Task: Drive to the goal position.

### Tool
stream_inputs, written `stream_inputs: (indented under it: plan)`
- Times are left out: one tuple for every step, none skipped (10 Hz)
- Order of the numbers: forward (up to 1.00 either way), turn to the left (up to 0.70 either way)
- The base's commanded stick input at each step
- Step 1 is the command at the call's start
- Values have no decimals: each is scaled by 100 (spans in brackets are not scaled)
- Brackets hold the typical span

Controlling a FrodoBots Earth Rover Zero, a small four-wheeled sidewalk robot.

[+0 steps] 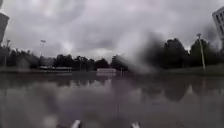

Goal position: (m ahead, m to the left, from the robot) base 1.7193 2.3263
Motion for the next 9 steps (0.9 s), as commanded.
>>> stream_inputs:
  plan:
    - [70,0]
    - [70,0]
    - [70,0]
    - [70,0]
    - [70,0]
    - [70,0]
    - [70,0]
    - [70,0]
    - [70,0]
